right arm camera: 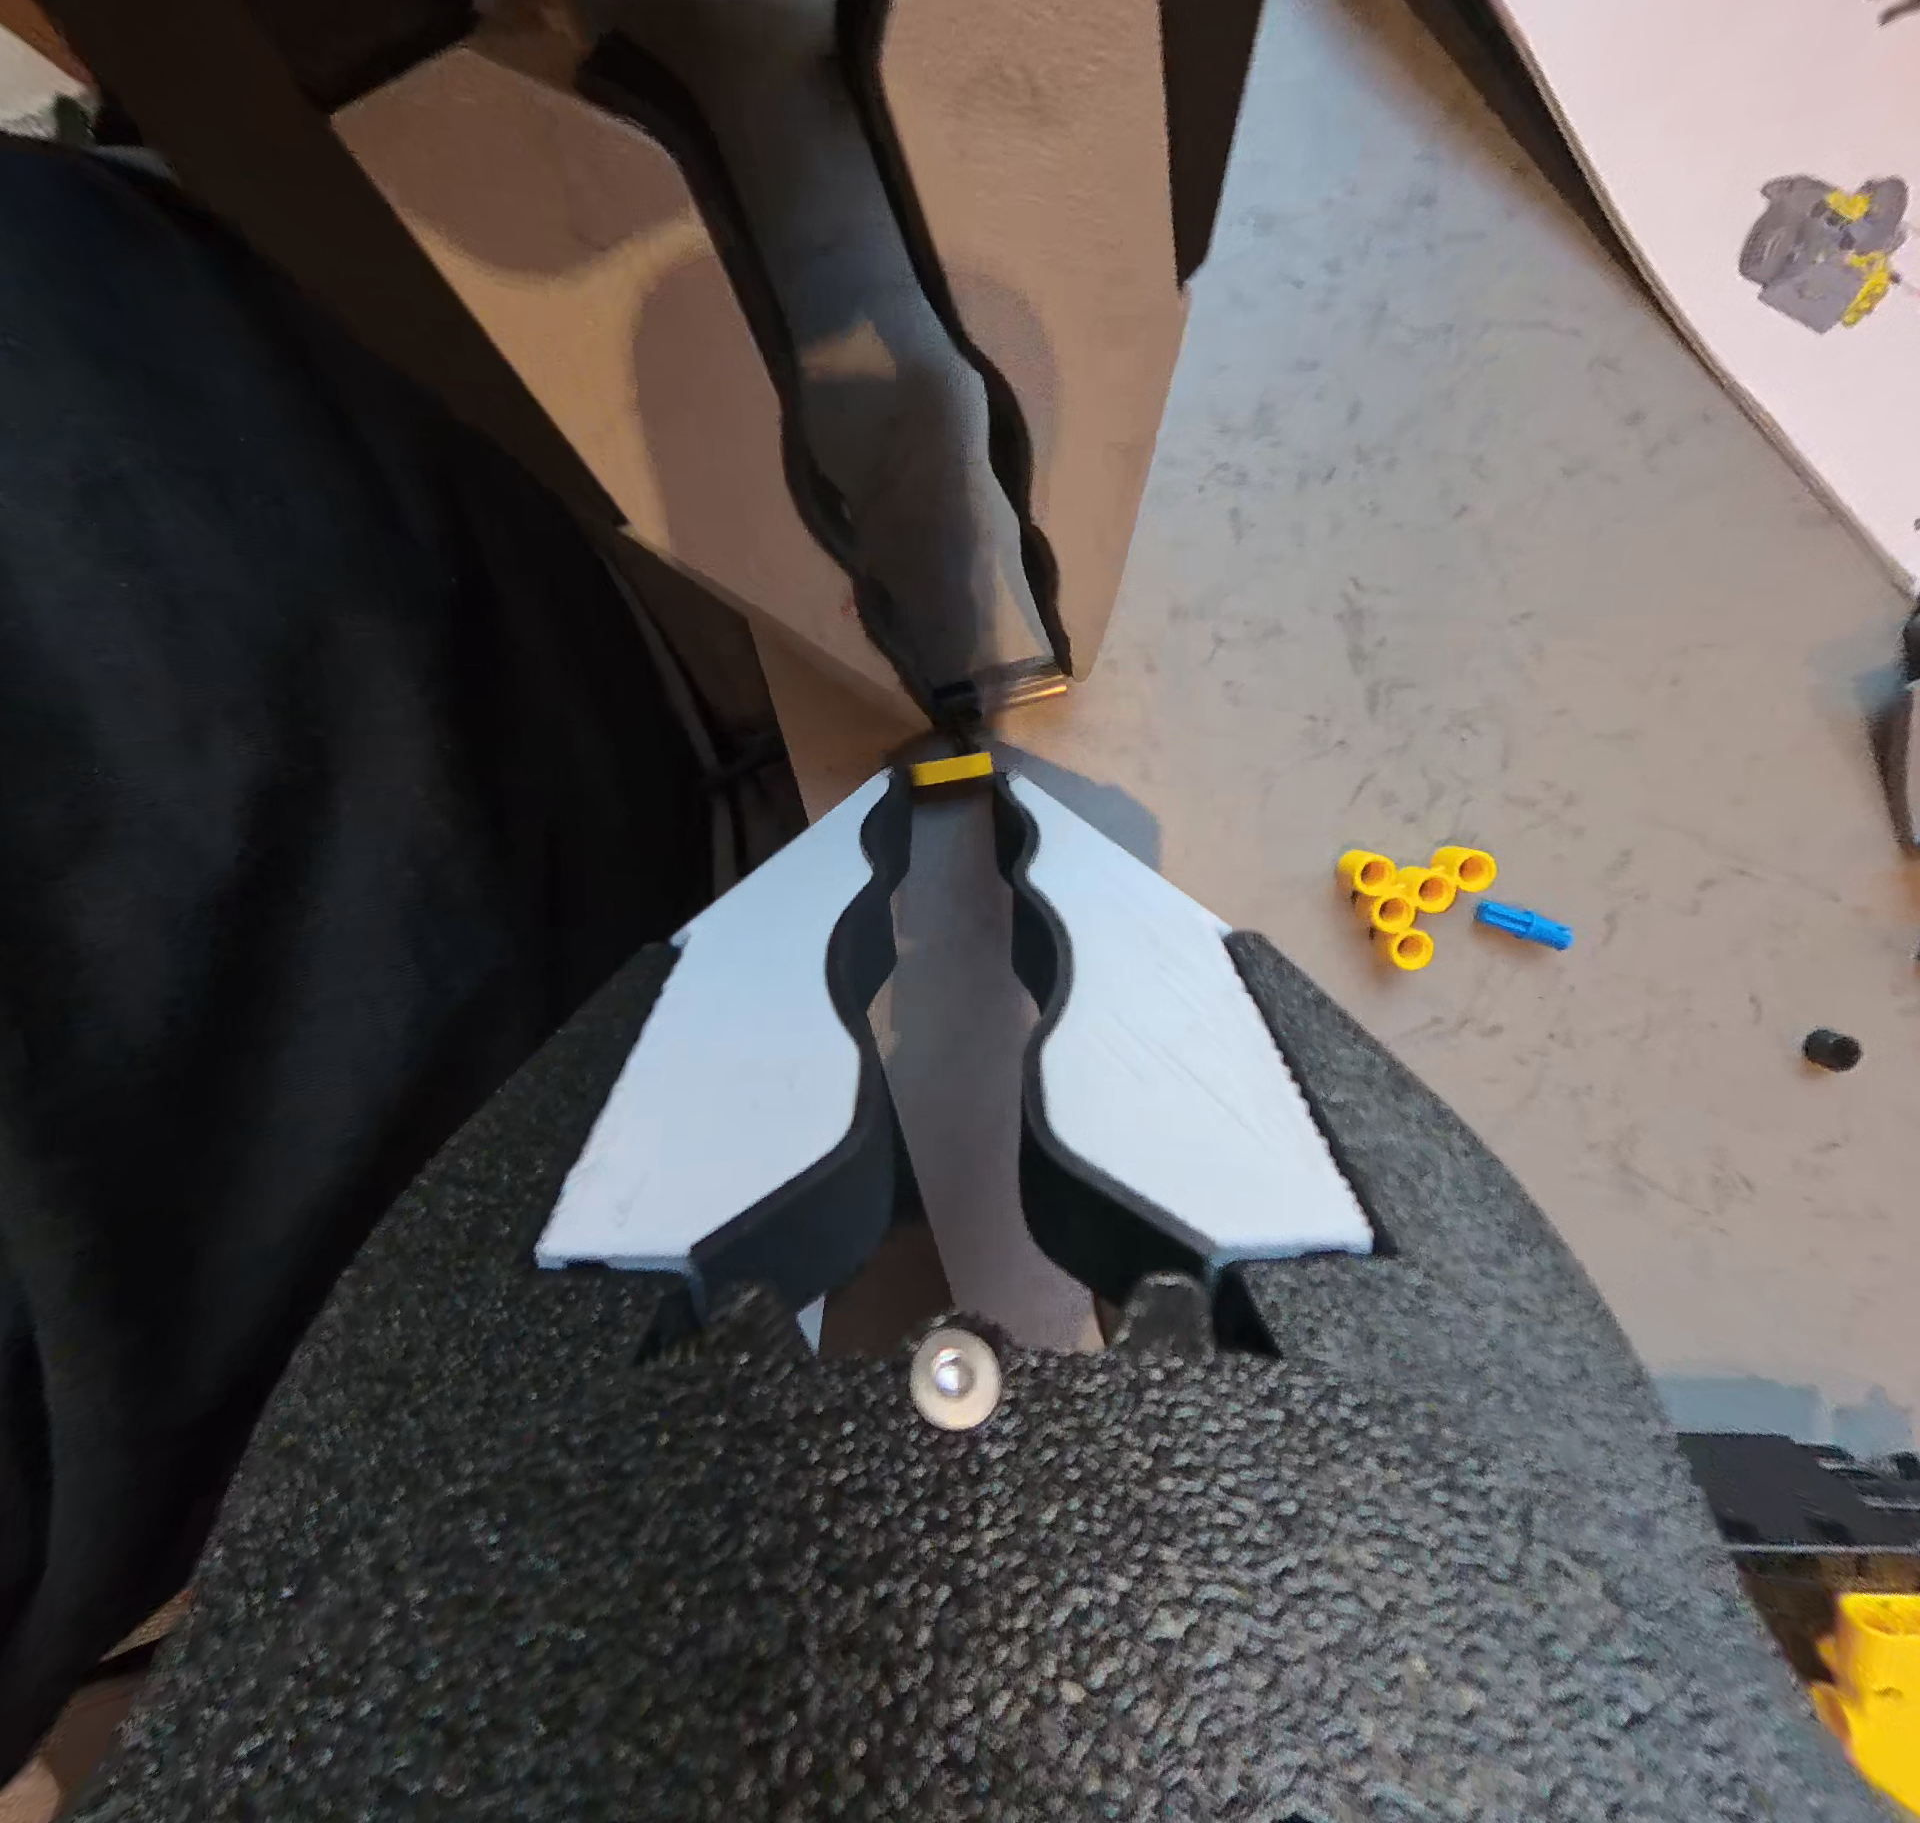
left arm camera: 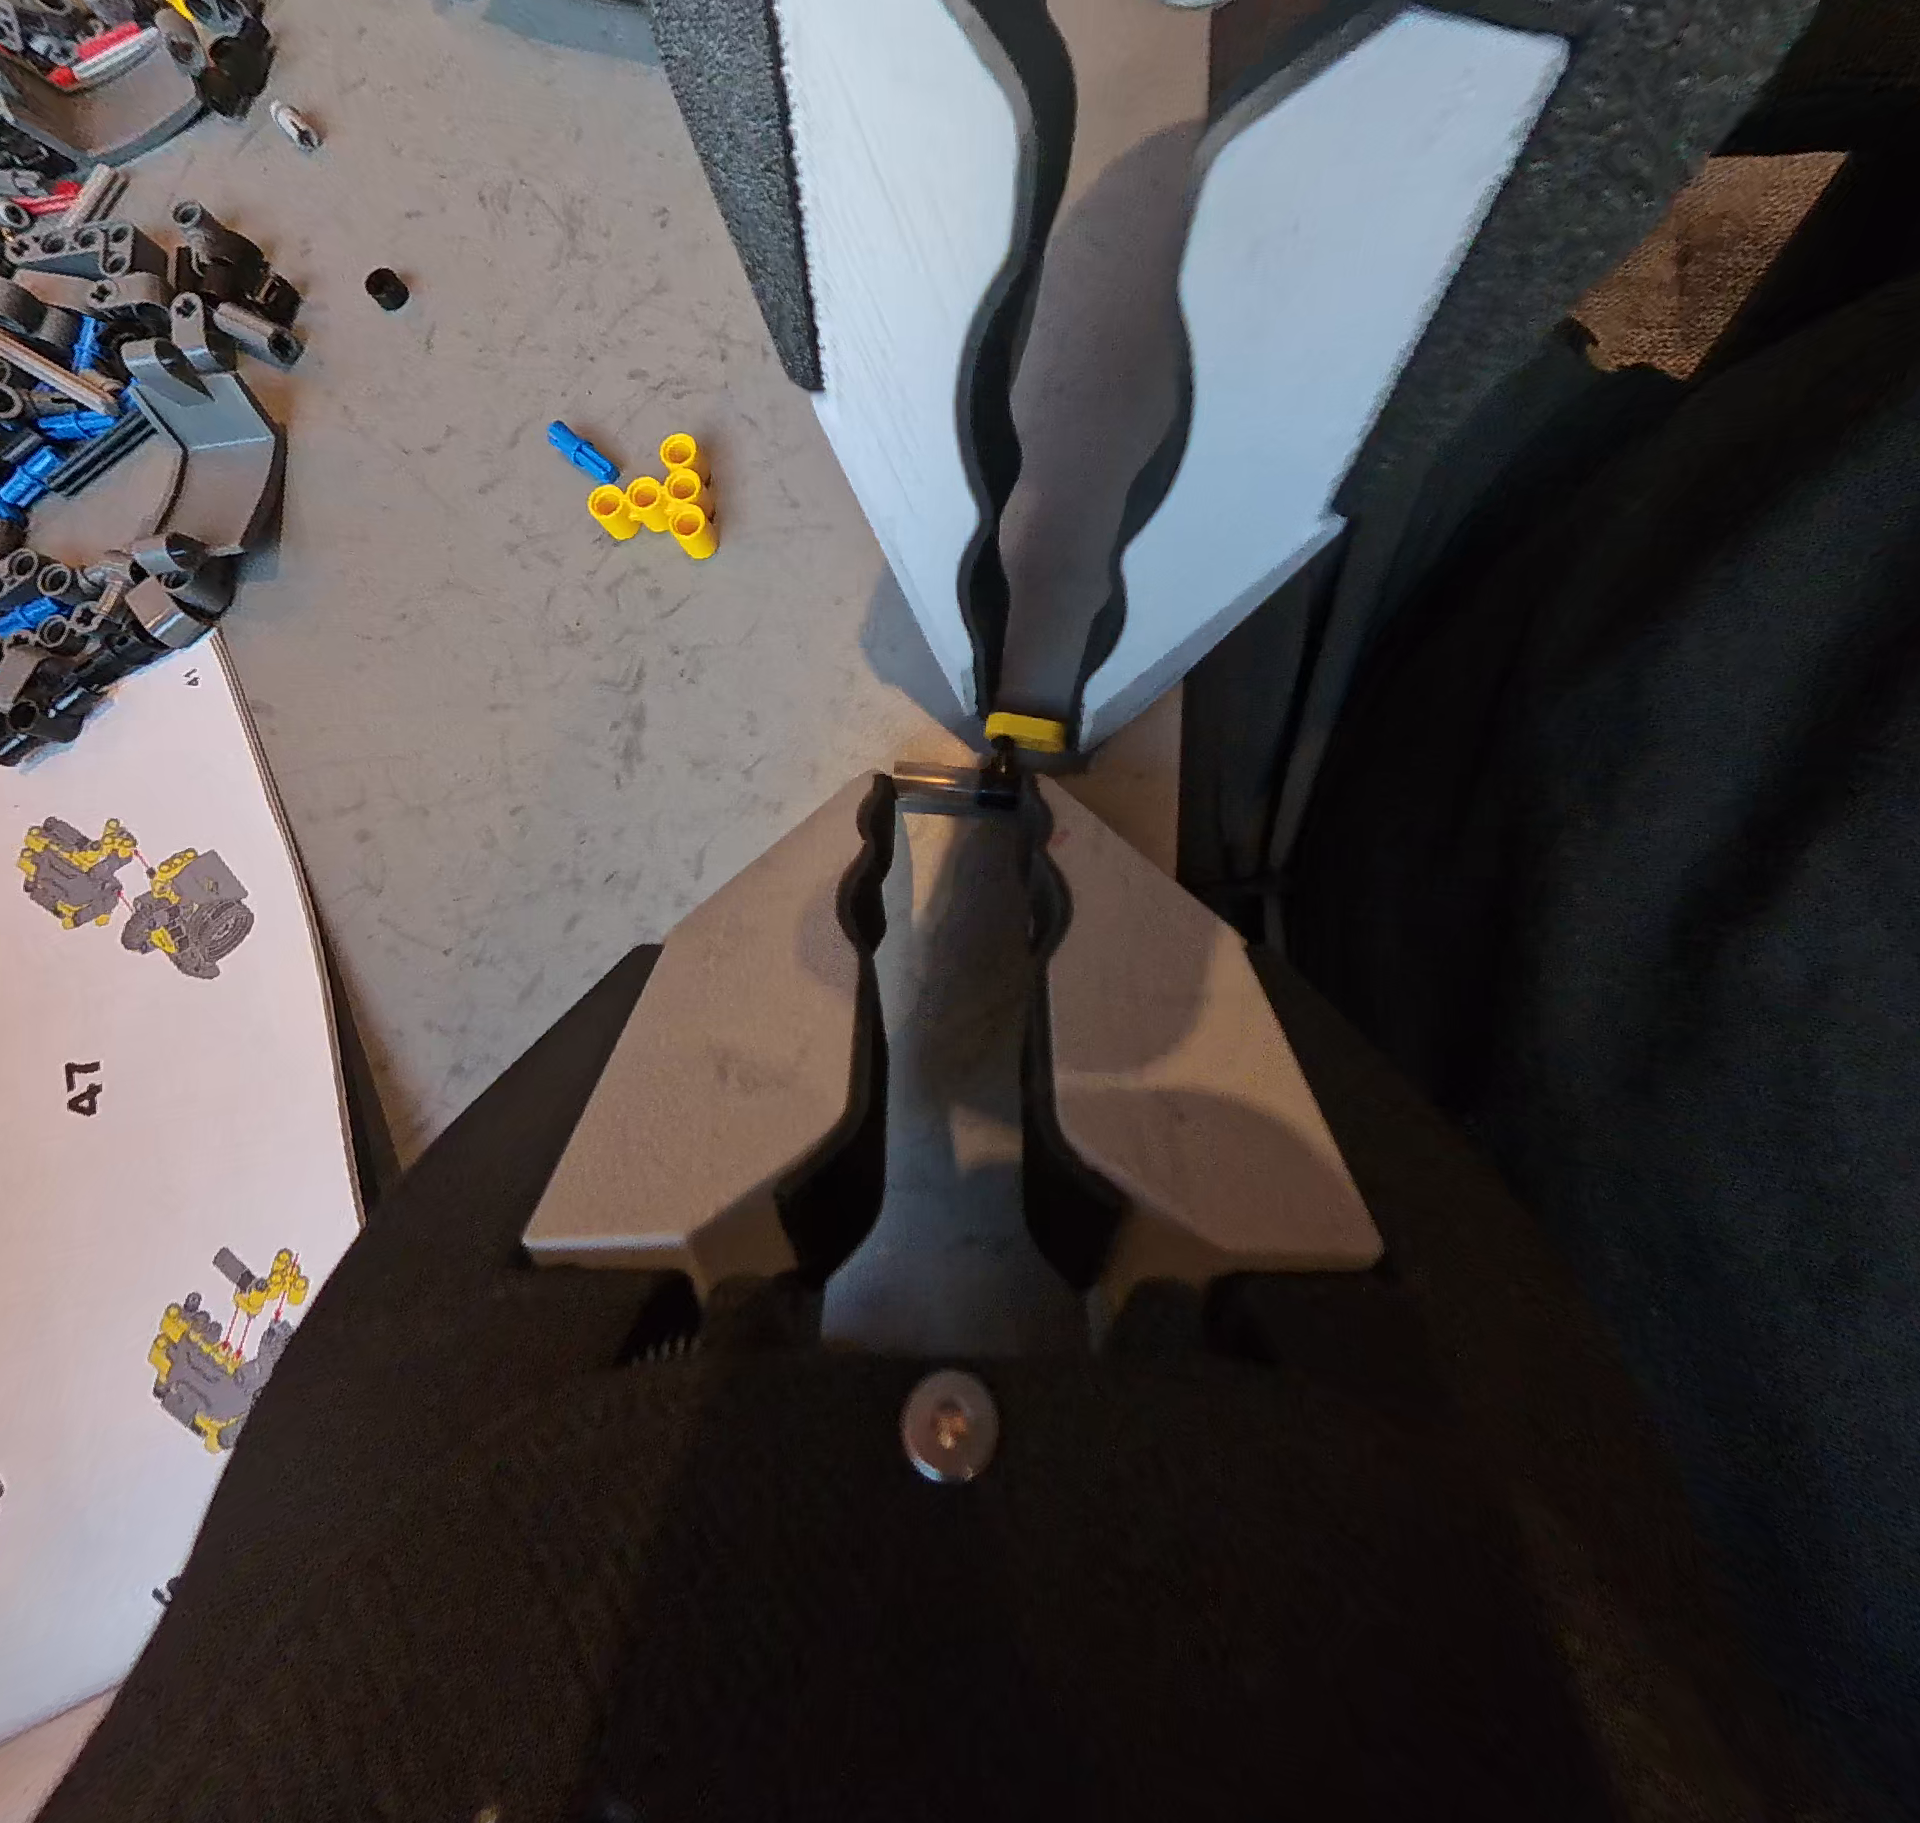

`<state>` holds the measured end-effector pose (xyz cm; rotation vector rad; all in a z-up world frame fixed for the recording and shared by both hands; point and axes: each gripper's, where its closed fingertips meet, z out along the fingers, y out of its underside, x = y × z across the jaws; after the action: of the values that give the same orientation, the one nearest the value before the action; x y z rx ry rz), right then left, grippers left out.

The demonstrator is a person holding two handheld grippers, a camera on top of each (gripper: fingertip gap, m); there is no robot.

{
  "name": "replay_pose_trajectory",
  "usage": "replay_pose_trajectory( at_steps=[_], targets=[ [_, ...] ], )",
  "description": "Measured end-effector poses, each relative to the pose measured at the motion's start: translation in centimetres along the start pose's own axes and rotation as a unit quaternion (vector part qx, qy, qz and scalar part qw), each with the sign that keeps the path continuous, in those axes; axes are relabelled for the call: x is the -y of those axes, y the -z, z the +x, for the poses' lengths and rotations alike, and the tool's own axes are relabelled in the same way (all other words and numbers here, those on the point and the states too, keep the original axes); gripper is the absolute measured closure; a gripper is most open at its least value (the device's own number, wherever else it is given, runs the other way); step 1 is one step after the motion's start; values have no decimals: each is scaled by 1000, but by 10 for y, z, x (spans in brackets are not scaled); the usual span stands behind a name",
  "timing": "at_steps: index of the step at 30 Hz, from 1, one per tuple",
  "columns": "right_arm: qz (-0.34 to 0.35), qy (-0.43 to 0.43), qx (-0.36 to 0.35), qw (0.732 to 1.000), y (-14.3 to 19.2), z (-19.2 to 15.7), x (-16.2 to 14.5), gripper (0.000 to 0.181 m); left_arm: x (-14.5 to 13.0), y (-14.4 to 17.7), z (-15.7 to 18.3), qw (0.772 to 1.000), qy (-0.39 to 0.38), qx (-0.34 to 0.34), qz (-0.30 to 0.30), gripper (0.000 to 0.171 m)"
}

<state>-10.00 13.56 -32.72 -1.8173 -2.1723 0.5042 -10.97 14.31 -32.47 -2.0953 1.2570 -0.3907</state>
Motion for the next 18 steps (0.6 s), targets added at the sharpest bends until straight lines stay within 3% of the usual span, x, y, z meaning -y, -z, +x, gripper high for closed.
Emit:
replay_pose_trajectory(
  at_steps=[6, 18],
  targets=[
    [-2, -30, 12, 999, 0, 0, -1, 167, 0, 0, 0, 1000, -2, 1, -1, 150],
    [14, 28, 1, 1000, -1, -3, 2, 173, -1, 1, -1, 1000, -1, -2, 2, 151]
  ],
)
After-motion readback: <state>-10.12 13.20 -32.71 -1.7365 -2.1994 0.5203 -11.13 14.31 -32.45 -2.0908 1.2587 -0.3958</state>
